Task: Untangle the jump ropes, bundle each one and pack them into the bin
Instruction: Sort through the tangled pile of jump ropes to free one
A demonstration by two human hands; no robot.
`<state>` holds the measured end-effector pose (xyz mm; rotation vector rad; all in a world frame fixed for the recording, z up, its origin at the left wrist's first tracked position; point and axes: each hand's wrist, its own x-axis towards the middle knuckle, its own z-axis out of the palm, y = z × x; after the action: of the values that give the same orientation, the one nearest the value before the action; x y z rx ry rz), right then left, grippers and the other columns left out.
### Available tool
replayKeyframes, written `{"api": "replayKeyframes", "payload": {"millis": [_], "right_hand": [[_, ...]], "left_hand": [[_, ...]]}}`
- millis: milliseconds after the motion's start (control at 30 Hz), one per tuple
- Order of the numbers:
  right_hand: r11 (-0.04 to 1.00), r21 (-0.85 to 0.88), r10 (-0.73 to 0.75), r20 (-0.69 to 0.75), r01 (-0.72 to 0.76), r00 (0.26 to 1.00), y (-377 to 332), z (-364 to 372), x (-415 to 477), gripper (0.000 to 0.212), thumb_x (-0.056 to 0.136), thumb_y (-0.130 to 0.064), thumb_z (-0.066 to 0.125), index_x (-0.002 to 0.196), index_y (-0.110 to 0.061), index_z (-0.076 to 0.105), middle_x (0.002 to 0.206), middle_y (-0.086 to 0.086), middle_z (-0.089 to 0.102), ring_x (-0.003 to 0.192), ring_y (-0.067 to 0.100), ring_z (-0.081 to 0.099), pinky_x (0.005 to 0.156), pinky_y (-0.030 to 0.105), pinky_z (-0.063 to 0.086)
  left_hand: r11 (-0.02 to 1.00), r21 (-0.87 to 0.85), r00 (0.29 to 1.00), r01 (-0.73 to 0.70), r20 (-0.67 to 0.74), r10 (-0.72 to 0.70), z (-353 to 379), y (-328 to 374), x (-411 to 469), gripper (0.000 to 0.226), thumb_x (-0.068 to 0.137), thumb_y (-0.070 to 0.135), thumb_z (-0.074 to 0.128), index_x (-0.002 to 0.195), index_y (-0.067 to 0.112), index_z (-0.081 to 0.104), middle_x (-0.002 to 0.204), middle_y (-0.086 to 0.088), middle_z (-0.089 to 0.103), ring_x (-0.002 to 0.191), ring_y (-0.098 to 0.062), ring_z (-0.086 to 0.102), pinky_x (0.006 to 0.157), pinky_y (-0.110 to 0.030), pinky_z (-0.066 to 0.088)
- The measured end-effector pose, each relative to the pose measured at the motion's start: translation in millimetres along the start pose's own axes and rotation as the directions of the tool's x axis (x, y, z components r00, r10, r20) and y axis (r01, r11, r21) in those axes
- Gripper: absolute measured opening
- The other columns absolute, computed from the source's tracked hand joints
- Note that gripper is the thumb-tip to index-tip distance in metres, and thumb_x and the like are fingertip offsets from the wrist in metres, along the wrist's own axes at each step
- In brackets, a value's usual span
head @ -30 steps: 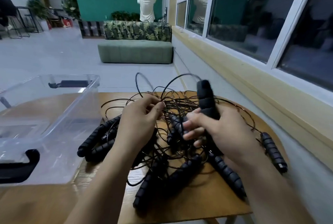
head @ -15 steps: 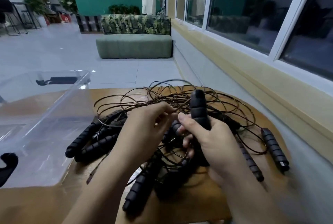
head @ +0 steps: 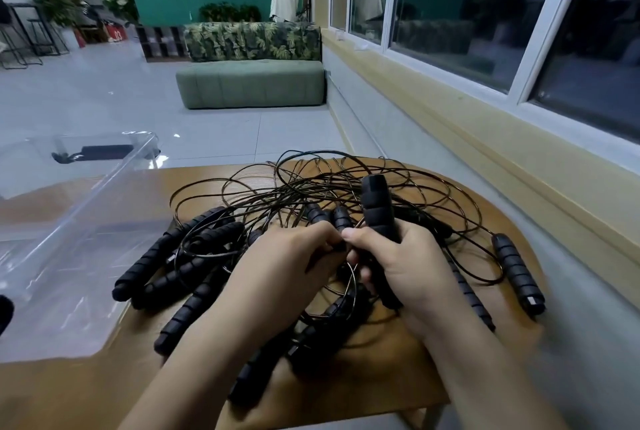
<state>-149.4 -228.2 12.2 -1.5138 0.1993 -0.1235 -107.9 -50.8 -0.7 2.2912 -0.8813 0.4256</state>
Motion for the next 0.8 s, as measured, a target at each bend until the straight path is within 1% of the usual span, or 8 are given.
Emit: {"api": "replayKeyframes", "payload": {"millis": [133, 267, 367, 500, 600, 667, 733, 800], "right_hand": [[0.972, 0.235, 0.040, -0.064, -0.024, 0.997, -11, -6, 2, 0.007, 0.093, -0.009, 0.077, 0.092, -0.007, 0.070, 0.066, 0.007, 0.065, 0.052, 0.012, 0.052, 0.046, 0.022, 0.042], [0.867, 0.498, 0.046, -0.143, 0.032, 0.989, -26, -31, 9, 0.012, 0.092, -0.007, 0.074, 0.086, -0.011, 0.064, 0.065, 0.002, 0.059, 0.045, 0.008, 0.046, 0.041, 0.018, 0.040], [0.809, 0.585, 0.069, -0.197, 0.060, 0.978, -32, -51, 14, 0.018, 0.094, -0.011, 0.071, 0.081, -0.016, 0.060, 0.066, -0.002, 0.058, 0.046, 0.006, 0.046, 0.043, 0.017, 0.040], [0.810, 0.582, 0.041, -0.192, 0.080, 0.981, -28, -47, 14, 0.015, 0.095, -0.021, 0.075, 0.085, -0.016, 0.065, 0.074, 0.001, 0.067, 0.050, 0.007, 0.051, 0.044, 0.018, 0.042], [0.895, 0.445, 0.013, -0.092, 0.029, 0.996, -25, -30, 6, 0.026, 0.084, -0.031, 0.081, 0.098, -0.011, 0.072, 0.077, 0.005, 0.073, 0.051, 0.010, 0.054, 0.043, 0.020, 0.045], [0.948, 0.317, 0.026, -0.014, -0.020, 1.000, -21, -13, -2, 0.035, 0.080, -0.030, 0.082, 0.102, -0.006, 0.073, 0.076, 0.008, 0.073, 0.050, 0.011, 0.054, 0.043, 0.022, 0.045], [0.962, 0.271, 0.019, 0.025, -0.026, 0.999, -15, 3, -9, 0.038, 0.078, -0.030, 0.083, 0.104, -0.004, 0.075, 0.077, 0.010, 0.074, 0.052, 0.014, 0.056, 0.045, 0.023, 0.046], [0.956, 0.292, -0.026, 0.010, 0.022, 1.000, -10, 11, -11, 0.032, 0.079, -0.027, 0.083, 0.102, -0.006, 0.077, 0.080, 0.013, 0.076, 0.055, 0.017, 0.057, 0.049, 0.024, 0.048]], "left_hand": [[0.994, 0.083, 0.997, 0.071, -0.019, -0.070, -4, -11, 0, 0.009, 0.096, 0.037, 0.073, 0.096, 0.031, 0.066, 0.076, 0.017, 0.064, 0.072, -0.008, 0.059, 0.068, -0.036, 0.052], [0.964, 0.168, 0.978, 0.204, 0.003, -0.208, -10, -31, -2, 0.010, 0.095, 0.040, 0.074, 0.096, 0.032, 0.068, 0.076, 0.013, 0.067, 0.075, -0.012, 0.061, 0.070, -0.040, 0.054], [0.954, 0.167, 0.968, 0.250, -0.011, -0.252, -16, -41, -1, 0.007, 0.094, 0.038, 0.077, 0.097, 0.034, 0.073, 0.080, 0.014, 0.072, 0.079, -0.012, 0.066, 0.074, -0.040, 0.056], [0.957, 0.132, 0.963, 0.260, -0.115, -0.245, -22, -42, 2, 0.005, 0.094, 0.032, 0.079, 0.099, 0.032, 0.078, 0.085, 0.017, 0.076, 0.083, -0.013, 0.069, 0.075, -0.039, 0.057], [0.979, 0.088, 0.960, 0.184, -0.228, -0.160, -21, -33, 5, 0.004, 0.095, 0.031, 0.079, 0.099, 0.031, 0.079, 0.086, 0.019, 0.075, 0.079, -0.005, 0.068, 0.071, -0.034, 0.056], [0.990, 0.070, 0.959, 0.126, -0.266, -0.104, -20, -21, 6, 0.005, 0.096, 0.032, 0.077, 0.101, 0.031, 0.079, 0.088, 0.020, 0.075, 0.079, -0.001, 0.067, 0.070, -0.027, 0.053], [0.996, 0.051, 0.957, 0.080, -0.282, -0.062, -18, -12, 6, 0.006, 0.098, 0.031, 0.075, 0.104, 0.030, 0.079, 0.090, 0.020, 0.075, 0.079, -0.001, 0.067, 0.070, -0.018, 0.049], [0.998, 0.041, 0.958, 0.039, -0.285, -0.026, -15, -7, 7, 0.009, 0.100, 0.031, 0.073, 0.106, 0.028, 0.079, 0.089, 0.017, 0.075, 0.076, -0.006, 0.068, 0.069, -0.028, 0.053]]}}
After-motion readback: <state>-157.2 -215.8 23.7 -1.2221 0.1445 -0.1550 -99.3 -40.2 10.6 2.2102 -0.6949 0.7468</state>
